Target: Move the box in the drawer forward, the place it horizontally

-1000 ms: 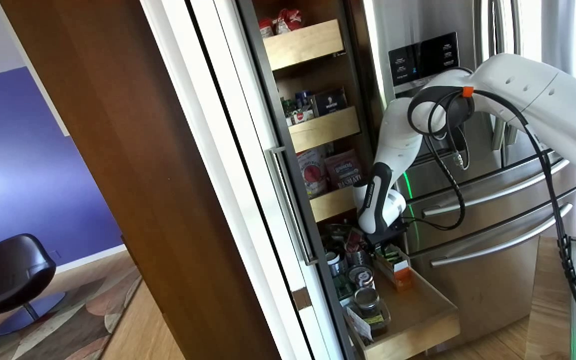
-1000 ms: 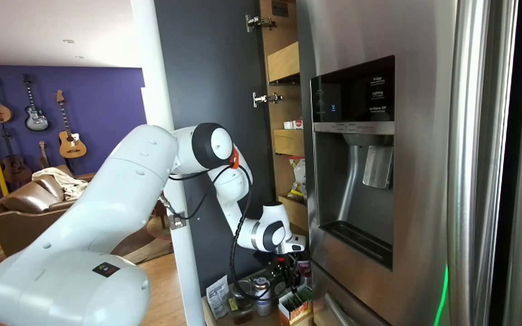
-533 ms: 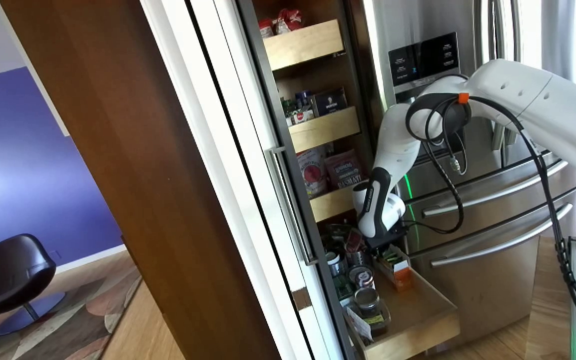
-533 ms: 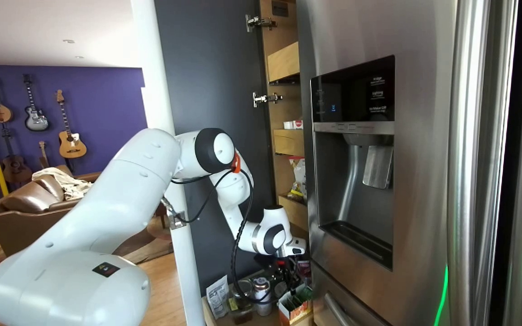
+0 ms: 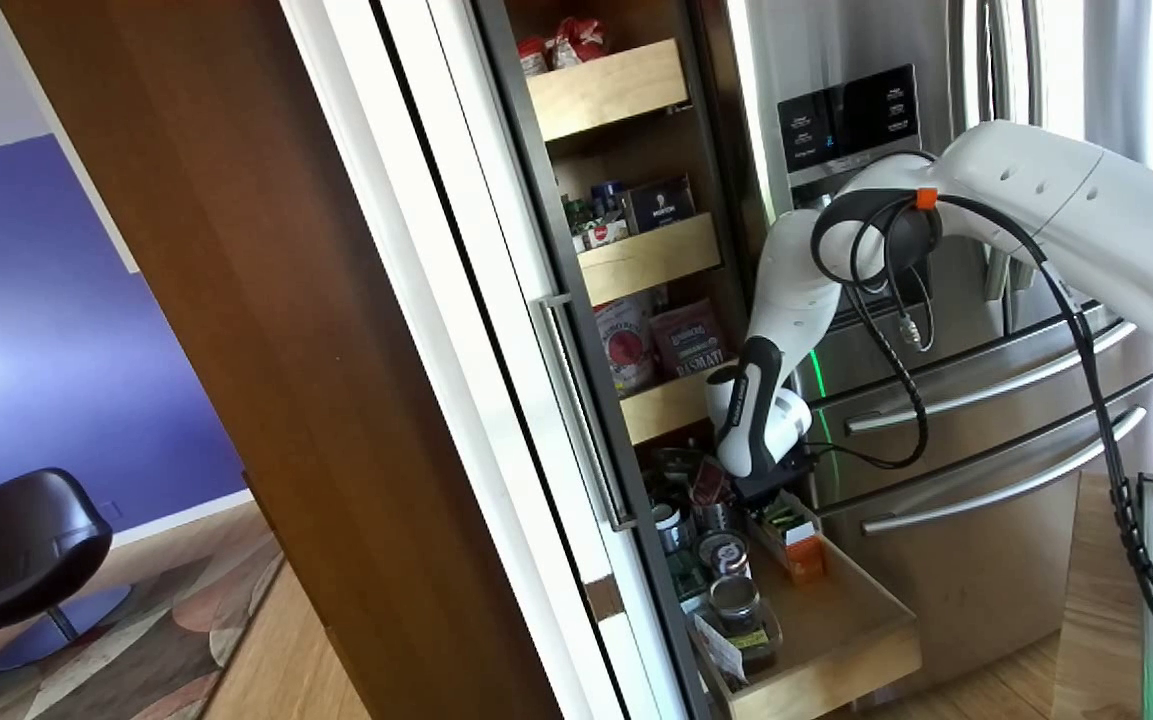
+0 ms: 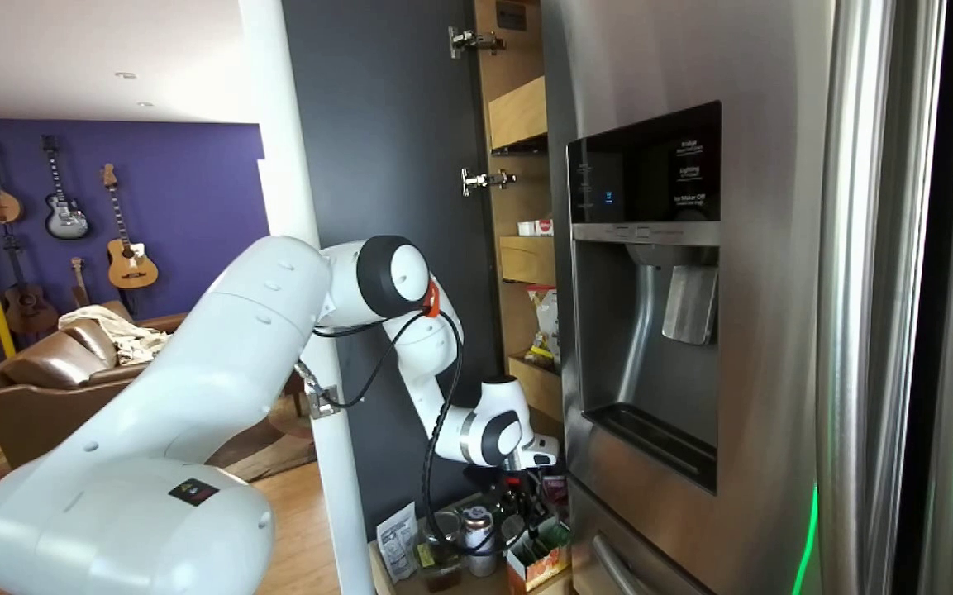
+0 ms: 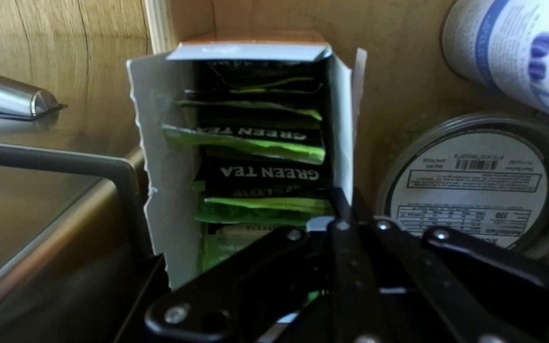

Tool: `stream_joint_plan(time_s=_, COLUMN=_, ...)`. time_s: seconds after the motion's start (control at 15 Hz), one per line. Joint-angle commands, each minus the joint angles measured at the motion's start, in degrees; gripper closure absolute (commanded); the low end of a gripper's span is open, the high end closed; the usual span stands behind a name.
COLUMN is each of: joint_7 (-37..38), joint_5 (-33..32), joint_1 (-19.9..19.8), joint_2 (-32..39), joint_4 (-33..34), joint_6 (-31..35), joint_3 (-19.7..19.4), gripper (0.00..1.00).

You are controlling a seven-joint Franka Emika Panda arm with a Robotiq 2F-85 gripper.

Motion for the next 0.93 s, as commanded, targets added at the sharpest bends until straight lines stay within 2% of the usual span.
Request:
stream_joint_plan(time_s=0.0, joint_7=-0.44, joint_5=0.74, joint_1=0.40, joint_2=-0.40, joint_4=-0.77, joint_6=-0.42, joint_3=0.00, gripper=1.00)
stream_joint_plan(time_s=0.47, joint_7=1.08, joint_5=0.93, joint_1=2.71, joint_2=-5.66, joint_4=-7.37, joint_6=-1.08, joint_3=-0.61, gripper=1.00)
stream_joint_plan(time_s=0.73, joint_7=4.06, joint_5=1.73, joint_1=4.70, joint_2=-9.13, joint_4=-11.90, joint_6=-3.90, joint_3=-0.36, gripper=1.00)
stream_joint_plan(time_s=0.87, joint_7=6.33, joint_5=3.29, joint_1=4.71, joint_2=-10.62, joint_4=-12.93, joint_6=-7.66, joint_3=0.63, gripper=1.00)
